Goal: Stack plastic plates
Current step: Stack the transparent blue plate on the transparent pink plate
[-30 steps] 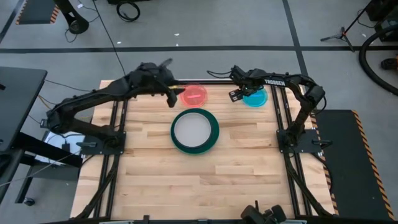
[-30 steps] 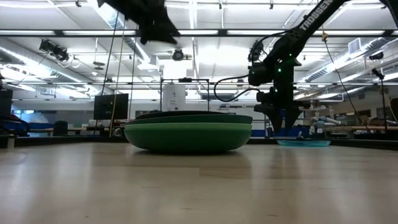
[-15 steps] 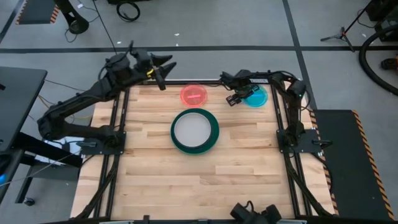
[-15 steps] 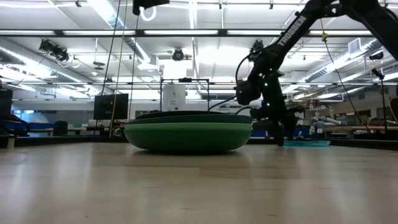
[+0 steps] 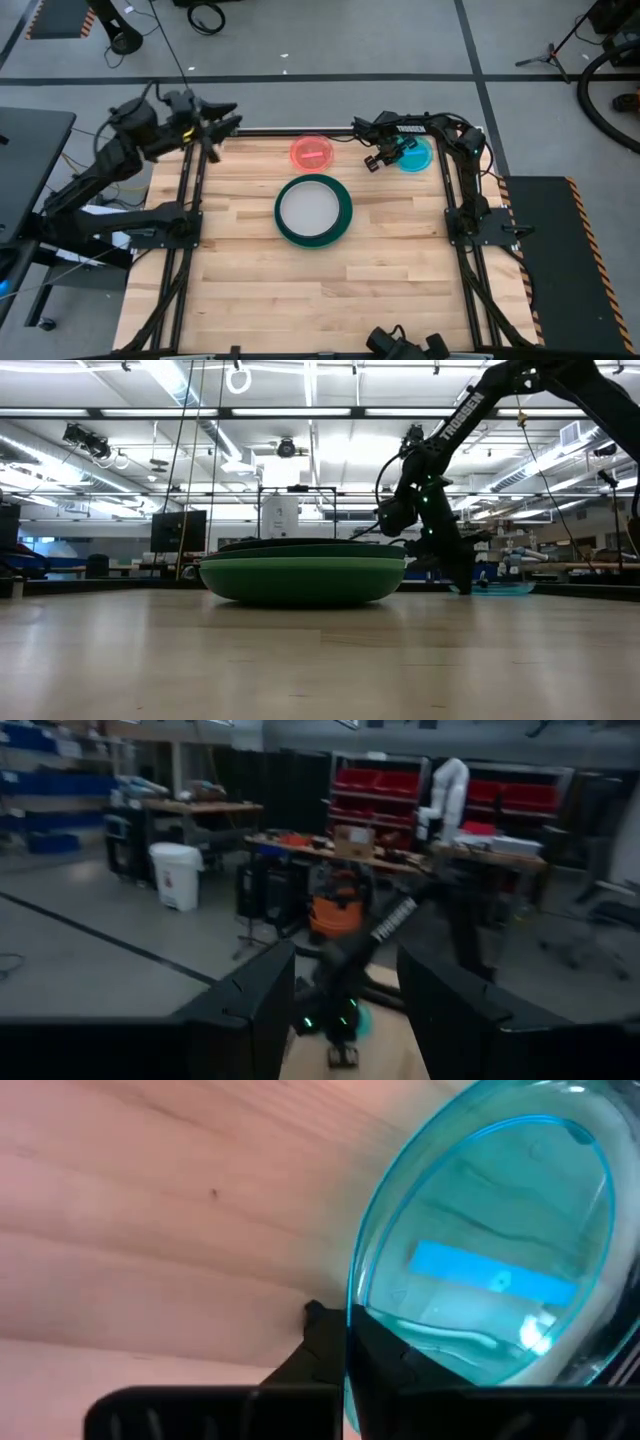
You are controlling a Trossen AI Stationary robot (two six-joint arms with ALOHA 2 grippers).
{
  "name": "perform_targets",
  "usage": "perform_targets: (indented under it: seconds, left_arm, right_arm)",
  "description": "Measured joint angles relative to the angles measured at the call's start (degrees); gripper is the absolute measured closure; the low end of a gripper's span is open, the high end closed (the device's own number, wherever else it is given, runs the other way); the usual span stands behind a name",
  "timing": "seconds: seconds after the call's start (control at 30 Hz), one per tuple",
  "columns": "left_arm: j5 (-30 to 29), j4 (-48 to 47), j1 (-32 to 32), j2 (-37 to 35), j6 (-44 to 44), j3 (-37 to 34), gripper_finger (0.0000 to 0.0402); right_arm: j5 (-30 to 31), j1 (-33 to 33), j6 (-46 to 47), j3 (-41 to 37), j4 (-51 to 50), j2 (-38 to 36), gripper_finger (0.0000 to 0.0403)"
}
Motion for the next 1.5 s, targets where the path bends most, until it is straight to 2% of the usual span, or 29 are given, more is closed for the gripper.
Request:
perform_targets:
  seconds: [0.13,0.2,0.37,0.43,0.53,0.6,0.7,0.8,0.93,1.1,1.27,1.37,1.5]
  left_arm:
    - [4.83,-6.97,-0.27,-3.23,-0.64,0.0,0.0219]
    - [6.51,-9.39,-0.72,-4.06,-0.73,0.0,0.0219]
    - [11.29,-10.2,-2.67,-3.74,-0.73,0.0,0.0219]
    - [12.0,-9.82,-3.73,-3.15,-0.77,0.0,0.0219]
    - [12.14,-10.01,-5.89,-2.29,-1.21,0.0,0.0219]
    - [12.18,-10.07,-7.43,-2.39,-1.23,-0.04,0.0219]
    - [12.23,-9.95,-9.32,-2.71,-1.5,-0.02,0.0219]
    - [12.22,-10.0,-10.7,-2.97,-1.91,-0.02,0.0219]
    - [12.14,-10.14,-12.0,-2.93,-2.72,-0.02,0.0219]
    - [12.04,-10.36,-12.66,-2.88,-3.18,-0.02,0.0219]
    - [11.92,-10.51,-12.63,-2.97,-3.15,-0.02,0.0219]
    - [10.19,-11.19,-12.63,-2.87,-2.79,-0.02,0.0219]
    - [7.39,-12.95,-12.59,-2.86,-2.06,-0.02,0.0219]
  right_arm:
    - [-0.1,2.98,0.87,3.14,-4.58,-1.3,0.0395]
    - [-0.1,5.72,-2.43,7.02,-5.28,-3.12,0.0396]
    - [2.72,13.71,-25.24,17.56,-2.44,-3.11,0.0398]
    - [0.87,16.35,-37.34,20.2,2.29,-2.94,0.0399]
    - [-4.61,19.12,-55.64,20.43,10.11,-2.81,0.0399]
    - [-5.8,20.2,-65.12,20.41,13.74,-2.75,0.0399]
    - [-4.74,20.46,-74.11,20.52,16.98,-1.85,0.0398]
    - [-6.17,19.92,-82.58,20.12,16.81,-0.43,0.0398]
    - [-4.57,19.46,-93.08,19.64,16.47,2.95,0.0398]
    - [-1.93,19.68,-98.83,19.55,17.49,4.89,0.0397]
    - [-6.01,18.7,-94.75,19.58,16.09,4.34,0.039]
    - [-9.04,17.75,-92.0,19.66,15.19,3.92,0.0366]
    - [-10.57,16.95,-91.9,19.66,15.48,3.89,0.0307]
